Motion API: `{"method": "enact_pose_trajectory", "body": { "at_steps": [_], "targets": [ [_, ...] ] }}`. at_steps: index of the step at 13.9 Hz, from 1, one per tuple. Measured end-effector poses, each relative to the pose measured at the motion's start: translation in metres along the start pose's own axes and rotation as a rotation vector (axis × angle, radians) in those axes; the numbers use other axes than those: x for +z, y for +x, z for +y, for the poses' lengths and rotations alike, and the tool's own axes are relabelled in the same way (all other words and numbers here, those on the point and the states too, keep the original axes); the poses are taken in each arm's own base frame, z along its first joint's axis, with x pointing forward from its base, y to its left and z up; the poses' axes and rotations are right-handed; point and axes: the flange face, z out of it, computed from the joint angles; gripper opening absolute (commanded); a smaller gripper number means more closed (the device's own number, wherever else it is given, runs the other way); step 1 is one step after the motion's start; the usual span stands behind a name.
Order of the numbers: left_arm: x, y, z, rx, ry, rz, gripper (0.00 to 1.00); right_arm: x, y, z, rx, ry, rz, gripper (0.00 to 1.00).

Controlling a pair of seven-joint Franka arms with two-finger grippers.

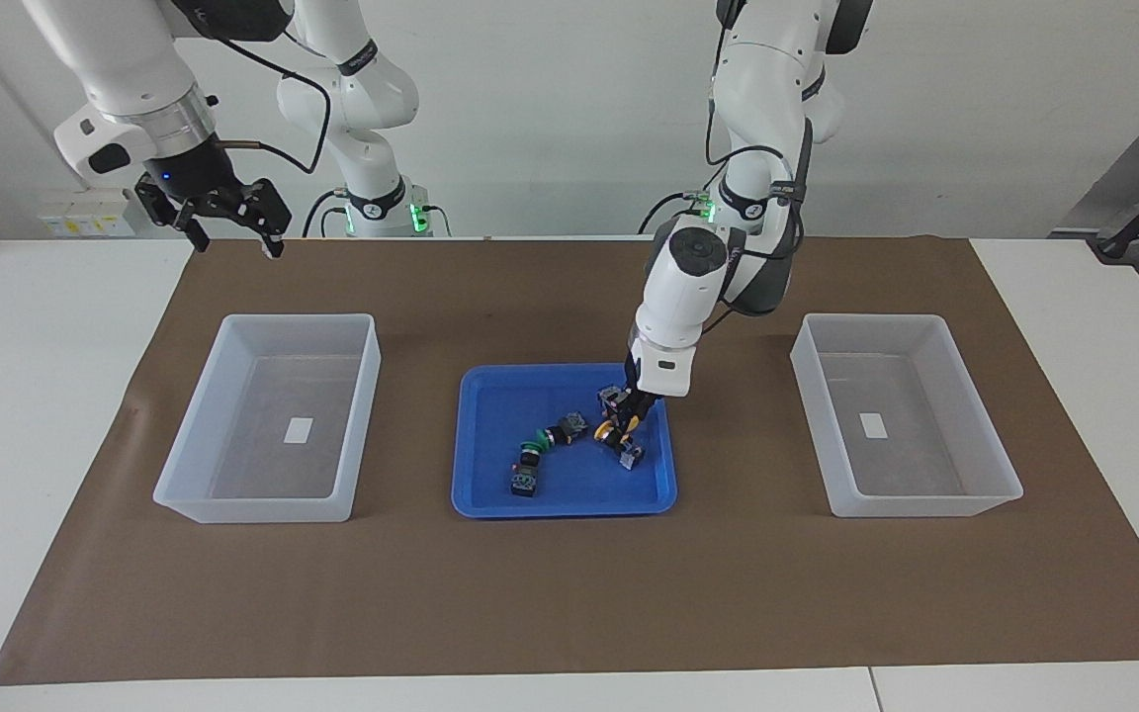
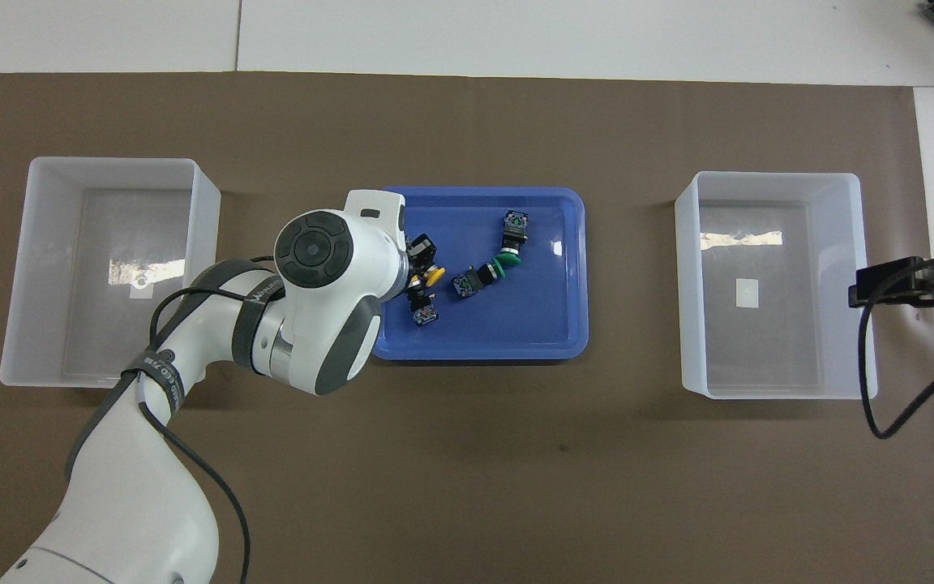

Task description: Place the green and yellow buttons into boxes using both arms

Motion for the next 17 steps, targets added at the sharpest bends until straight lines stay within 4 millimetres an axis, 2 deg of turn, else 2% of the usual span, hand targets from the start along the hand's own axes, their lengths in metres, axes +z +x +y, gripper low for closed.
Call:
{"method": "enact_pose_trajectory", "body": {
  "at_steps": [4, 6, 8, 10, 12, 14, 17],
  "targets": [
    [-0.037, 0.02, 0.015, -0.015, -0.007, -0.001, 0.0, 0.0, 0.0, 0.0, 0.0, 0.0, 0.0, 1.0],
    [-0.062, 0.045, 0.013, -0.047, -0.005, -0.002, 0.0, 0.0, 0.0, -0.001, -0.001, 0.0, 0.004, 1.0],
    [-0.093, 0.082, 0.004, -0.075, 0.002, -0.006, 0.0, 0.004, 0.006, -0.01, -0.005, 0.015, 0.051, 1.0],
    [-0.131, 0.116, -0.009, -0.077, -0.004, -0.032, 0.0, 0.019, 0.014, -0.04, 0.027, 0.037, 0.099, 1.0],
    [-0.164, 0.152, -0.032, -0.062, 0.001, -0.049, 0.0, 0.041, 0.023, -0.087, 0.057, 0.056, 0.139, 1.0],
    [-0.182, 0.191, -0.067, -0.032, 0.013, -0.057, 0.0, 0.067, 0.035, -0.13, 0.077, 0.075, 0.172, 1.0],
    [-0.196, 0.255, -0.139, 0.049, 0.018, -0.058, 0.0, 0.107, 0.05, -0.182, 0.123, 0.105, 0.204, 1.0]
  ]
}}
